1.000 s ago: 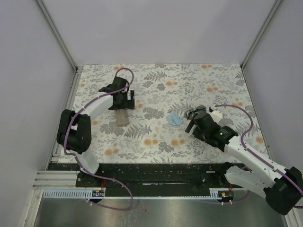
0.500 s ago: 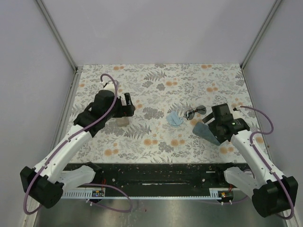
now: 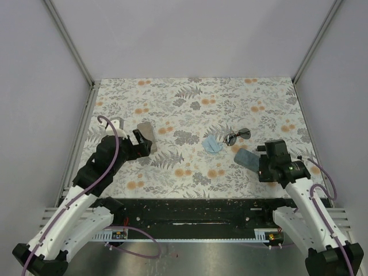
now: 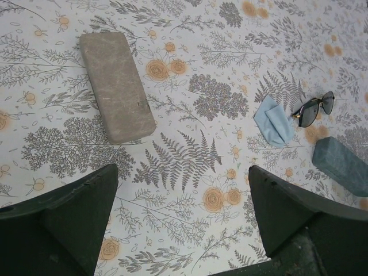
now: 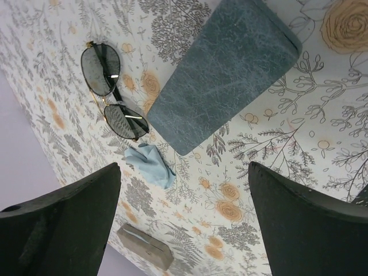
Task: Organize the sunglasses
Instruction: Pick up the sunglasses case from the center of the board.
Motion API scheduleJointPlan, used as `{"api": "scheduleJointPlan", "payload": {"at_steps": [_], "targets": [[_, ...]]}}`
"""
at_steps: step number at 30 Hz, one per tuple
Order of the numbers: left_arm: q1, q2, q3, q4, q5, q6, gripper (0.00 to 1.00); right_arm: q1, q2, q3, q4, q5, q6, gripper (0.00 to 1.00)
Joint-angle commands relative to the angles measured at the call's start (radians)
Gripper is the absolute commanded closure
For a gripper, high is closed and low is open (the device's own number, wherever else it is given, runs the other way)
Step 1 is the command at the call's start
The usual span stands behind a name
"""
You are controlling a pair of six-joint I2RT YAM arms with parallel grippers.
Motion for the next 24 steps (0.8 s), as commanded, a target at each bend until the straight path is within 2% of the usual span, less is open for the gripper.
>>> {"api": "scheduleJointPlan", "payload": {"at_steps": [1, 9, 16, 21, 24], "targets": [[0.001, -0.055, -0.033, 0.041, -0.032, -0.044, 0.01, -0.004, 0.097, -0.003, 0.017, -0.03, 0.222, 0.01], [0.001, 0.032, 0.012, -0.045, 0.012, -0.046, 0.01, -0.024, 0.219, -0.076, 0.161, -0.05, 0.403, 0.01], [0.001, -0.003, 0.004, -0.053, 0.039, -0.034, 0.01, -0.164, 0.348, -0.113, 0.354, -0.159, 0.366, 0.01], [0.001, -0.006, 0.004, -0.054, 0.039, -0.034, 0.01, -0.198, 0.494, -0.058, 0.359, -0.252, 0.343, 0.01], [0.001, -0.005, 0.003, -0.054, 0.039, -0.035, 0.01, -0.199, 0.583, -0.017, 0.336, -0.292, 0.309, 0.04]]}}
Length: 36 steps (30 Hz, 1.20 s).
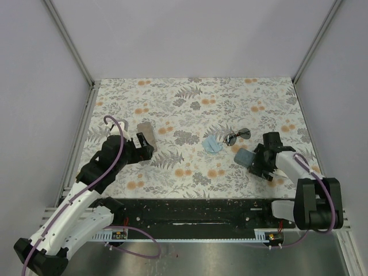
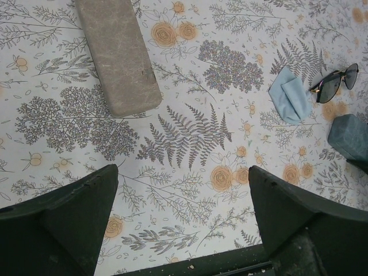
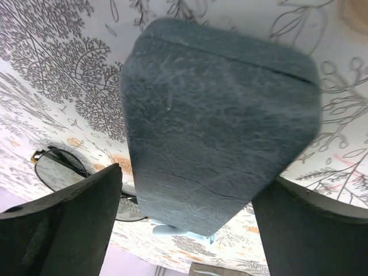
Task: Organize the sunglasses
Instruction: Pick up the sunglasses case from the center of the board, then place the sunglasses case at the center of the board.
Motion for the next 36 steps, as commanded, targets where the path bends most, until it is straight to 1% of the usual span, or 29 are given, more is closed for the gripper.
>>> {"api": "scheduleJointPlan", "payload": {"at_steps": [1, 2, 3, 4, 5, 8, 11, 14, 15, 17, 19, 22, 23, 25, 28, 32, 34, 36], "targets": [[0.001, -0.008, 0.032, 0.019, 0.013, -0.001, 0.01, -0.009, 0.101, 0.073, 0.01, -0.102, -0.032, 0.04], [0.001, -0.009, 0.032, 0.019, 0.013, -0.001, 0.01, -0.008, 0.112, 0.075, 0.01, -0.108, -0.038, 0.08], [0.001, -0.011, 0.031, 0.019, 0.013, 0.002, 0.01, -0.009, 0.117, 0.075, 0.01, -0.108, -0.041, 0.15], [0.001, -0.014, 0.031, 0.019, 0.012, 0.001, 0.01, -0.009, 0.115, 0.075, 0.009, -0.105, -0.047, 0.32], [0.001, -0.017, 0.031, 0.019, 0.009, 0.001, 0.01, -0.008, 0.108, 0.076, 0.007, -0.1, -0.061, 0.43], [0.001, -0.025, 0.029, 0.018, 0.006, 0.002, 0.01, -0.006, 0.052, 0.09, -0.008, -0.082, -0.14, 0.52], [0.001, -0.023, 0.029, 0.021, 0.009, 0.001, 0.01, 0.008, 0.028, 0.128, -0.013, -0.053, -0.267, 0.57], [0.001, -0.014, 0.025, 0.039, 0.053, 0.014, 0.01, 0.076, 0.038, 0.194, 0.033, -0.057, -0.489, 0.58], [0.001, -0.008, 0.02, 0.054, 0.079, 0.022, 0.01, 0.112, 0.043, 0.208, 0.068, -0.066, -0.563, 0.65], [0.001, 0.001, 0.014, 0.071, 0.124, 0.034, 0.01, 0.187, 0.066, 0.24, 0.13, -0.105, -0.709, 0.66], [0.001, 0.008, 0.009, 0.079, 0.15, 0.037, 0.01, 0.257, 0.092, 0.26, 0.202, -0.178, -0.813, 0.64], [0.001, 0.009, 0.003, 0.088, 0.164, 0.042, 0.01, 0.357, 0.129, 0.257, 0.358, -0.301, -0.906, 0.61], [0.001, 0.012, 0.002, 0.093, 0.188, 0.044, 0.01, 0.391, 0.144, 0.265, 0.387, -0.31, -0.918, 0.6], [0.001, 0.011, -0.001, 0.097, 0.191, 0.045, 0.01, 0.469, 0.186, 0.305, 0.395, -0.298, -0.95, 0.6], [0.0, 0.012, -0.006, 0.107, 0.196, 0.048, 0.01, 0.56, 0.29, 0.388, 0.369, -0.275, -0.993, 0.6], [0.0, 0.026, -0.014, 0.114, 0.205, 0.044, 0.01, 0.658, 0.432, 0.496, 0.337, -0.249, -1.024, 0.6], [0.0, 0.038, -0.014, 0.114, 0.208, 0.044, 0.01, 0.69, 0.479, 0.535, 0.343, -0.24, -1.024, 0.59], [0.0, 0.048, -0.014, 0.114, 0.213, 0.042, 0.01, 0.702, 0.509, 0.555, 0.36, -0.252, -1.023, 0.53]]}}
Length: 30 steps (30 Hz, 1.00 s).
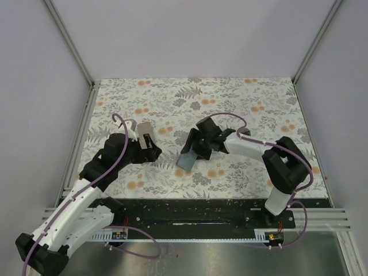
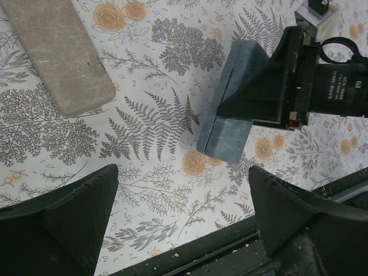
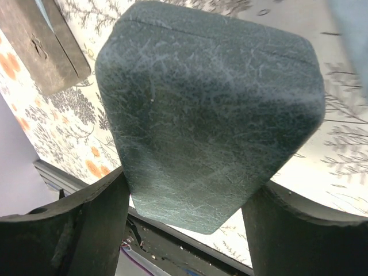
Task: Organize the sunglasses
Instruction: Place the sunglasses case at the center of the board, then pick up the sunglasses case from the center of the board.
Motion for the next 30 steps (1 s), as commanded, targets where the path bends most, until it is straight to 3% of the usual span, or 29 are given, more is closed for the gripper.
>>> {"api": "scheduleJointPlan", "payload": {"at_steps": [1, 2, 8, 13, 17, 23, 30], "targets": [[0.0, 0.022, -0.007, 0.053, 0.032, 0.011, 0.01, 0.042, 0.049, 0.085, 0.058, -0.013, -0.046, 0.37], [0.0, 0.026, -0.007, 0.054, 0.035, 0.008, 0.01, 0.045, 0.05, 0.088, 0.062, -0.013, -0.054, 0.01], [-0.031, 0.071, -0.027, 0.122, 0.073, -0.039, 0.01, 0.05, -0.098, 0.026, 0.061, 0.068, -0.1, 0.01], [-0.106, 0.181, -0.011, 0.165, 0.026, -0.039, 0.01, 0.048, -0.339, -0.103, -0.005, 0.234, -0.117, 0.01], [-0.177, 0.325, 0.054, 0.168, 0.018, 0.043, 0.01, 0.047, -0.558, -0.218, -0.089, 0.387, -0.1, 0.0], [-0.313, 0.491, 0.131, 0.218, -0.155, 0.175, 0.01, 0.045, -0.835, -0.358, -0.192, 0.446, -0.077, 0.01], [-0.324, 0.702, 0.274, 0.164, -0.244, 0.277, 0.01, 0.045, -0.997, -0.431, -0.284, 0.437, -0.056, 0.01]]}}
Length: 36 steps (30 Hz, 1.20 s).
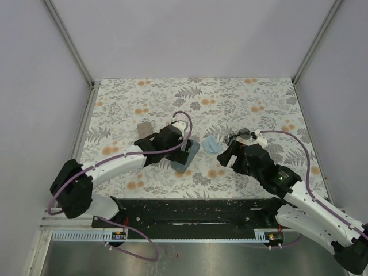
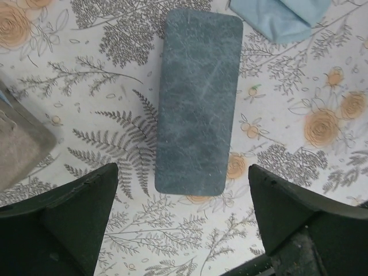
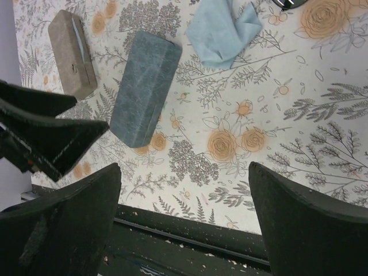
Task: Organize the sunglasses
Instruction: Pick up the sunglasses case from the center of the board.
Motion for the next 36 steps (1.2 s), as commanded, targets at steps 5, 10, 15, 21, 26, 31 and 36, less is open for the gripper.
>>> {"api": "scheduleJointPlan", "payload": {"at_steps": [5, 10, 15, 21, 26, 31, 36], "targets": [[0.001, 0.21, 0.189, -0.026, -0.068, 0.119, 0.01, 0.001, -0.081, -0.049, -0.072, 0.028, 0.017, 0.01], [-0.001, 0.309, 0.244, -0.026, 0.012, 0.125, 0.01, 0.001, -0.066, -0.05, -0.072, 0.025, 0.003, 0.01], [-0.001, 0.37, 0.289, -0.047, 0.006, 0.11, 0.02, 0.0, -0.049, -0.047, -0.072, 0.022, -0.008, 0.01], [-0.001, 0.421, 0.324, -0.072, 0.017, 0.096, 0.09, 0.001, -0.052, -0.065, -0.07, 0.025, -0.003, 0.01], [-0.001, 0.43, 0.329, -0.075, 0.03, 0.09, 0.13, 0.0, -0.053, -0.075, -0.07, 0.028, -0.002, 0.01], [-0.001, 0.441, 0.33, -0.078, 0.038, 0.085, 0.2, 0.001, -0.052, -0.081, -0.066, 0.025, 0.005, 0.01], [0.001, 0.467, 0.343, -0.093, 0.05, 0.081, 0.32, 0.0, -0.05, -0.081, -0.066, 0.02, 0.011, 0.01]]}}
